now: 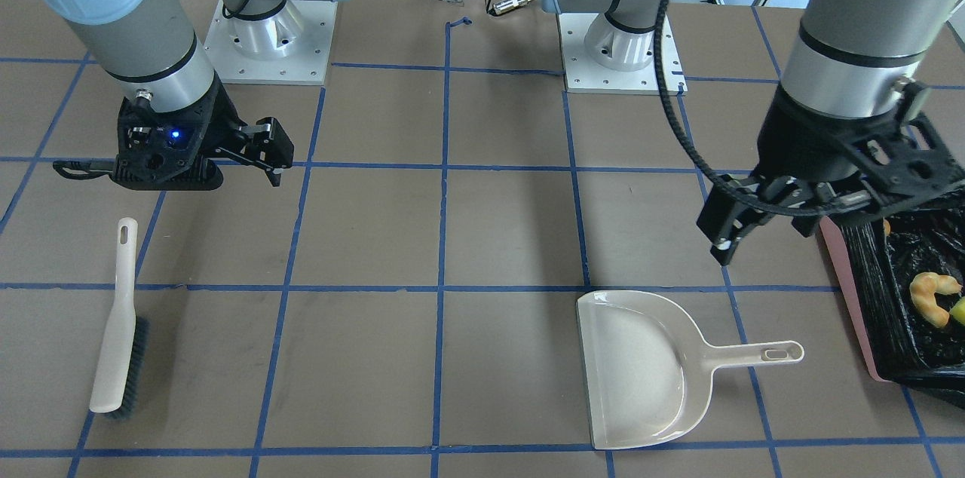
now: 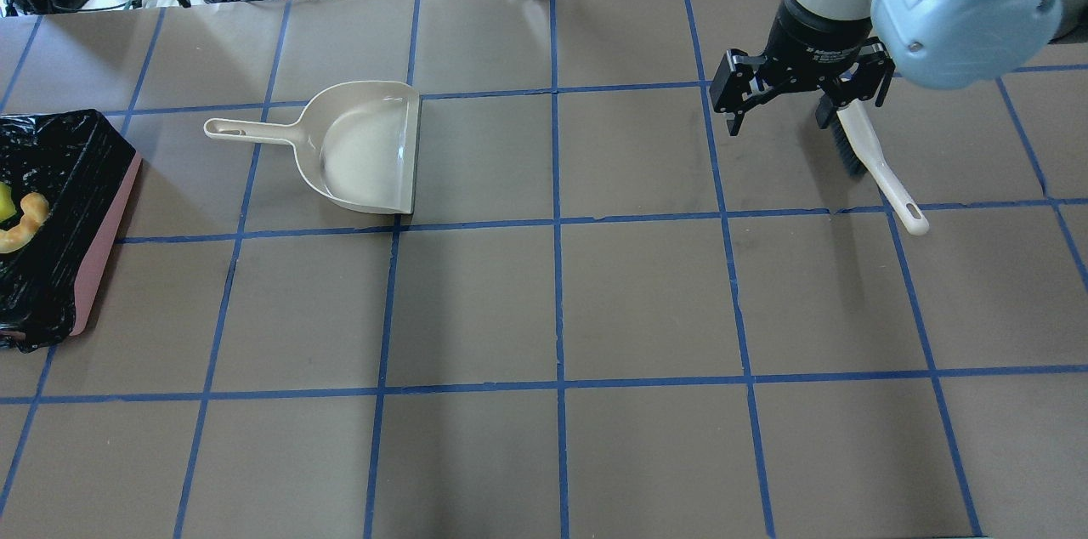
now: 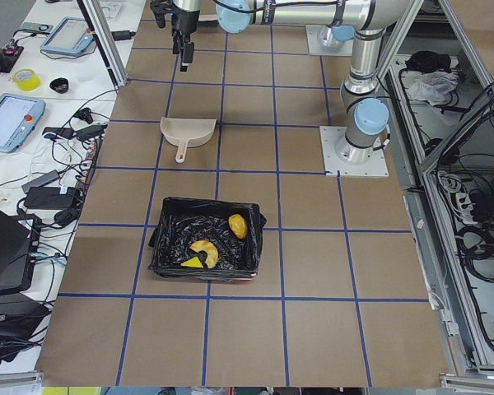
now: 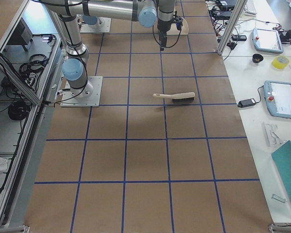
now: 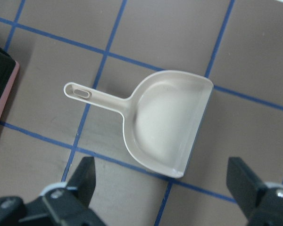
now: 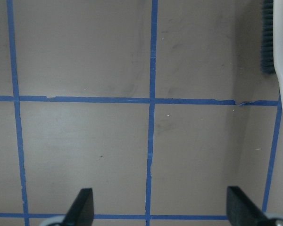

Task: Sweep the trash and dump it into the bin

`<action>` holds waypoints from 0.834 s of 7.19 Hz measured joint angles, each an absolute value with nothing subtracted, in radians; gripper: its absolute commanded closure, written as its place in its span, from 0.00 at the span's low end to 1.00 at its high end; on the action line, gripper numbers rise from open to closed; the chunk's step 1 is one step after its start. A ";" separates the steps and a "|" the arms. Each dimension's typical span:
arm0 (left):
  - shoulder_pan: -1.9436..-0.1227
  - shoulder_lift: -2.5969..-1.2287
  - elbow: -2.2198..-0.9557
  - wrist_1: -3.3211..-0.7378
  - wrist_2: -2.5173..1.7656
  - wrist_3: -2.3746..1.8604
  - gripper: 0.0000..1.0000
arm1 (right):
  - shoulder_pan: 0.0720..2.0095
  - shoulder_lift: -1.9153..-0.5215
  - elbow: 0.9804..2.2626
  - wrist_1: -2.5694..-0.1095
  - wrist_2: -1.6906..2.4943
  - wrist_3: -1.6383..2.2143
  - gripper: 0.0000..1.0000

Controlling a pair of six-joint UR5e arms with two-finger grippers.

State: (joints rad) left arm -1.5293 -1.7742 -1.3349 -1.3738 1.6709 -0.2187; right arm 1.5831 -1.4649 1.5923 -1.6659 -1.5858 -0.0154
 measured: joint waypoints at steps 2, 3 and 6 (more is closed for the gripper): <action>-1.556 -1.760 -1.346 -1.469 1.604 -0.123 0.00 | 1.583 -1.465 1.592 -1.666 -1.586 -0.016 0.00; -1.575 -1.757 -1.350 -1.492 1.592 -0.076 0.00 | 1.583 -1.465 1.592 -1.666 -1.586 -0.016 0.00; -1.620 -1.752 -1.398 -1.507 1.565 -0.039 0.00 | 1.583 -1.465 1.592 -1.666 -1.586 -0.017 0.00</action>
State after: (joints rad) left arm -1.6196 -1.7523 -1.3984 -1.5067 1.5651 -0.0394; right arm 1.5827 -1.4649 1.5923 -1.6659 -1.5861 -0.0168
